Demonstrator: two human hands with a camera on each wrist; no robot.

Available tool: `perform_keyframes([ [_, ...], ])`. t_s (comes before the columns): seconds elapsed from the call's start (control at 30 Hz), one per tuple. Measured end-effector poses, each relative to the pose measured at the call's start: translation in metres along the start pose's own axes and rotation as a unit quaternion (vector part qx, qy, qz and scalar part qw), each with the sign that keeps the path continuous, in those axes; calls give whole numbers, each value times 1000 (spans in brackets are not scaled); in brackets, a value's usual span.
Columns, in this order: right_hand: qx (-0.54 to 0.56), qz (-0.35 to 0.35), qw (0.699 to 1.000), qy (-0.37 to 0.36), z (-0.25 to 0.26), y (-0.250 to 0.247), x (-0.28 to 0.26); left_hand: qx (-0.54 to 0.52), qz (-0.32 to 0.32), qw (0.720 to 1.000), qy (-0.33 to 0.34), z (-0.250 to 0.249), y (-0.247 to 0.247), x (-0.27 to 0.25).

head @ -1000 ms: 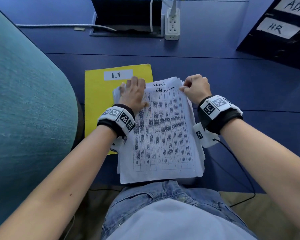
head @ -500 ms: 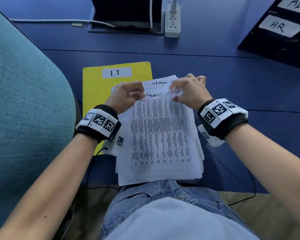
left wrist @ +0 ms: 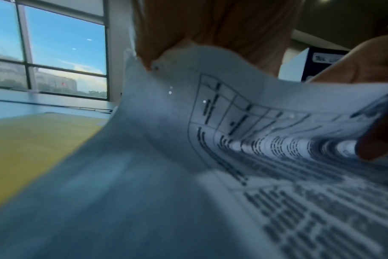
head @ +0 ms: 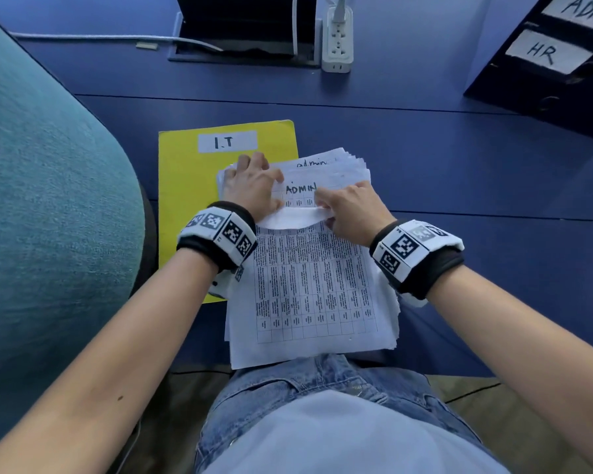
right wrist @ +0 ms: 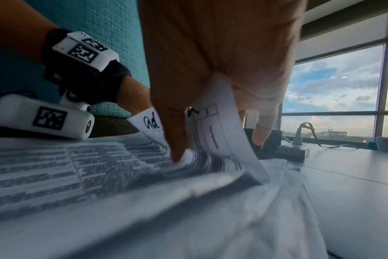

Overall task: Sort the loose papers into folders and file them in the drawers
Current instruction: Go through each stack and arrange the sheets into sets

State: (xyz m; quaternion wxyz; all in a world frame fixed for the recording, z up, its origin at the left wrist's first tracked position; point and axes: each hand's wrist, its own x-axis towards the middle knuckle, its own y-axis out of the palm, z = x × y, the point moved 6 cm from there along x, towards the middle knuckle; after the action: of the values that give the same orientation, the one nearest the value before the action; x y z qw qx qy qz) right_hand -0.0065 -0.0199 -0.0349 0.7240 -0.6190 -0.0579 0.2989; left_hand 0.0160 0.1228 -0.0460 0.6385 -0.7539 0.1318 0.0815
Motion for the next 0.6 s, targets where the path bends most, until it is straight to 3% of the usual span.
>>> perform_keyframes([
  [0.2, -75, 62, 995, -10, 10, -7, 4, 12, -6, 999, -40, -5, 1, 3],
  [0.33, -91, 81, 993, -7, 16, -10, 5, -30, 36, 995, -84, -2, 3, 8],
  [0.47, -79, 48, 996, 8, 14, -8, 10, -72, 12, 993, -97, 5, -4, 10],
  [0.6, -61, 18, 998, 13, 8, -6, 17, -31, -11, 996, -78, 8, -3, 8],
])
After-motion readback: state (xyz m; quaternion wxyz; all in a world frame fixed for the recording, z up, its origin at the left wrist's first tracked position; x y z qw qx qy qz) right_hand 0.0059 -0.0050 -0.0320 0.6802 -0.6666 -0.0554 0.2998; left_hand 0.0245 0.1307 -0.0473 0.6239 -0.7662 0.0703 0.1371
